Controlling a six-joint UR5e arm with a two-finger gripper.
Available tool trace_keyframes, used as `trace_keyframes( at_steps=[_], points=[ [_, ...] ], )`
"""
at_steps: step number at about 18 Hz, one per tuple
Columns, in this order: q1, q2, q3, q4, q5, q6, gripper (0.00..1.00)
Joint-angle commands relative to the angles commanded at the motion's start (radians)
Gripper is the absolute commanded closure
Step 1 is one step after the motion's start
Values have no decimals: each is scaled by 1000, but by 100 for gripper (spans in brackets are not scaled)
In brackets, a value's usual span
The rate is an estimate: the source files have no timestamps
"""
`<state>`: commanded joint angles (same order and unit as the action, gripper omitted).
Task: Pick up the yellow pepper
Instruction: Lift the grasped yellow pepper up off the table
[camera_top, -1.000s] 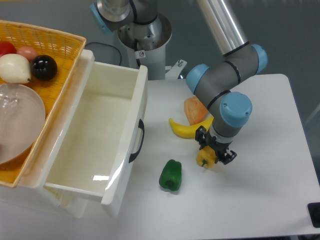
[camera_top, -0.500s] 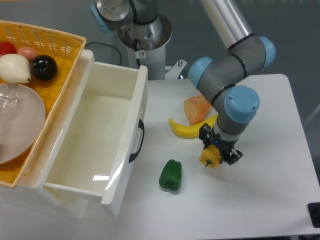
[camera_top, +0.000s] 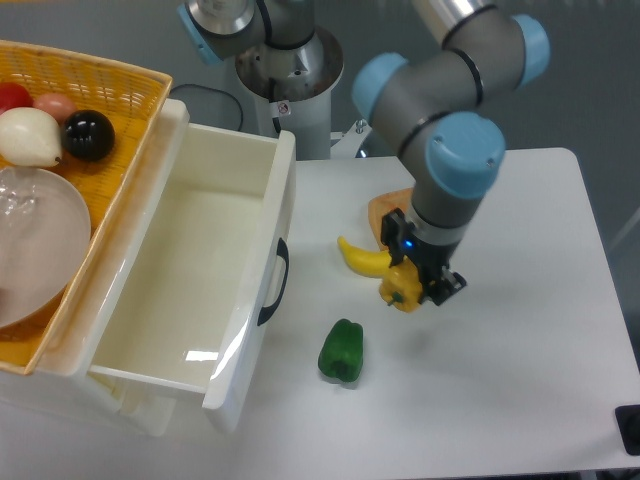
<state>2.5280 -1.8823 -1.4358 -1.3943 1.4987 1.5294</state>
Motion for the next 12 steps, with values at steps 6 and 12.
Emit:
trace_keyframes(
  at_steps=[6, 12],
  points=[
    [-15, 3, -28, -5, 18, -2, 80],
    [-17, 6, -34, -8, 44, 2, 79]
  ],
)
